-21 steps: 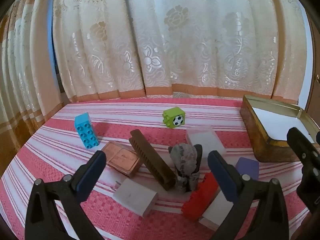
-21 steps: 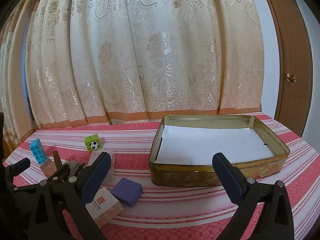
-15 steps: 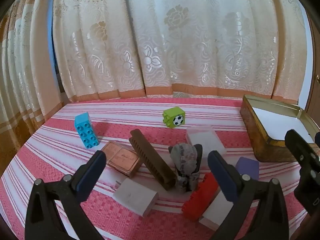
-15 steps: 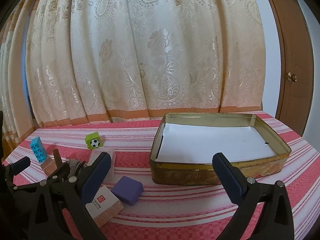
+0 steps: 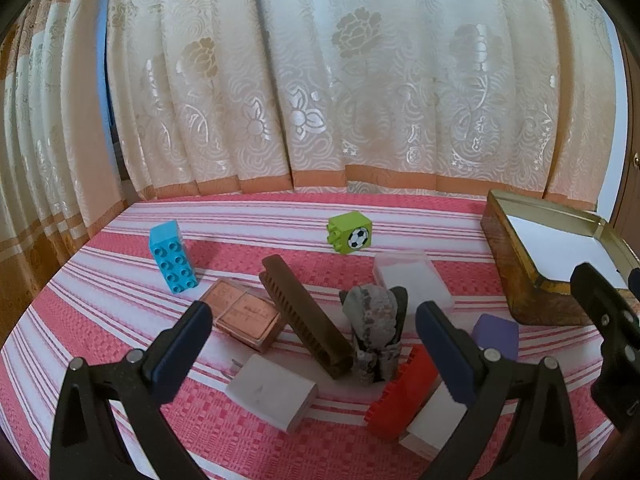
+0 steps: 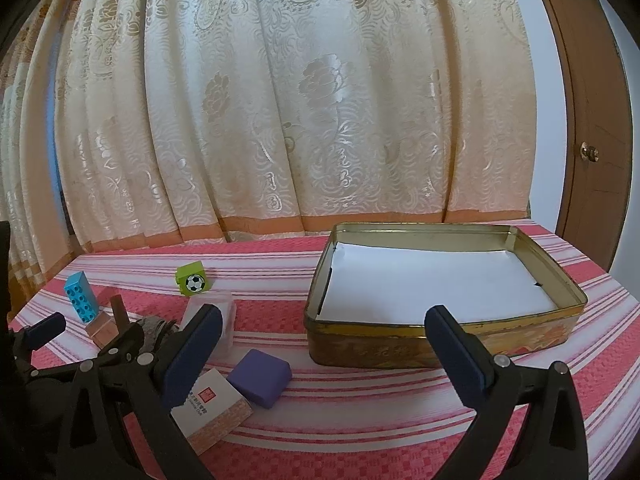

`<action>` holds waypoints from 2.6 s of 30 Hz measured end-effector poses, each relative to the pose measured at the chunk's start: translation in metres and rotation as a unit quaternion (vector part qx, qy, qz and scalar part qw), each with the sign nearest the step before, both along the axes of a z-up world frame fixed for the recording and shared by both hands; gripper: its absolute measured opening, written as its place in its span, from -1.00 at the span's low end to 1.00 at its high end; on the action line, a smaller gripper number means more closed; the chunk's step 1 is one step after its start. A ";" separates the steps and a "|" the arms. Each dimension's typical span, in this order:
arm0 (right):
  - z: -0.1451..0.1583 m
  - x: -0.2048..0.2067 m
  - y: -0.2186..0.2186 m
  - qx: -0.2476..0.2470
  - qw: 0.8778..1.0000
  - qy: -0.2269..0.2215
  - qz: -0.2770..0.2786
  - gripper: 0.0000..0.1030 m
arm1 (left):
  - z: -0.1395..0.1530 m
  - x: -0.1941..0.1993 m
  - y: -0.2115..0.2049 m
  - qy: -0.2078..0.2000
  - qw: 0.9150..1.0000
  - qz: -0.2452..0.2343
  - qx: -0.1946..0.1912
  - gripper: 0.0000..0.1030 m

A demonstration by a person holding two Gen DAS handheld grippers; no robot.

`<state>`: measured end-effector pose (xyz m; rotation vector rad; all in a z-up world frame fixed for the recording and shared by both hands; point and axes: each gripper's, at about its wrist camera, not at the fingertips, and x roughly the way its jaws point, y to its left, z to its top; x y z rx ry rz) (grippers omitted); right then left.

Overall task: Organize rigid objects
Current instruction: 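Move the left tool toward the red brick while the right tool approaches the white printed box, then close the left tool on the red lego brick while the right tool grips the white printed box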

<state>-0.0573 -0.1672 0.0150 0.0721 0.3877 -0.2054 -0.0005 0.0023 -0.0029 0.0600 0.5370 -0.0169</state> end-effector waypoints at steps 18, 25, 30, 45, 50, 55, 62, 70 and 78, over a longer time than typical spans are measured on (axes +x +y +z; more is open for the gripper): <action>-0.013 0.016 0.007 0.039 0.992 0.074 0.092 0.99 | -0.005 -0.008 0.018 0.005 1.000 0.019 -0.003 1.00; -0.031 0.029 0.026 0.069 0.971 0.147 0.177 0.99 | -0.010 -0.016 0.054 -0.007 0.999 0.035 -0.027 1.00; -0.040 0.033 0.040 0.057 0.960 0.176 0.209 0.98 | -0.016 -0.021 0.069 0.026 0.998 0.043 -0.035 1.00; -0.056 0.053 0.070 -0.014 0.929 0.247 0.273 0.76 | -0.022 -0.028 0.073 0.078 0.996 0.017 -0.047 0.99; -0.054 0.045 0.057 -0.001 0.925 0.246 0.290 0.76 | -0.018 -0.032 0.055 0.085 0.996 -0.012 -0.026 0.99; -0.031 0.025 0.024 0.029 0.929 0.190 0.317 0.76 | -0.008 -0.034 0.042 0.089 0.994 -0.047 -0.049 0.92; -0.012 0.015 -0.034 0.032 0.958 0.127 0.253 0.76 | -0.011 -0.026 -0.010 0.106 0.989 -0.104 -0.022 0.66; -0.002 0.018 -0.063 0.082 0.969 0.102 0.208 0.76 | -0.033 -0.001 -0.053 0.172 0.975 -0.141 -0.006 -0.15; -0.003 0.014 -0.062 0.068 0.972 0.102 0.199 0.76 | -0.029 0.000 -0.056 0.165 0.977 -0.131 -0.026 -0.58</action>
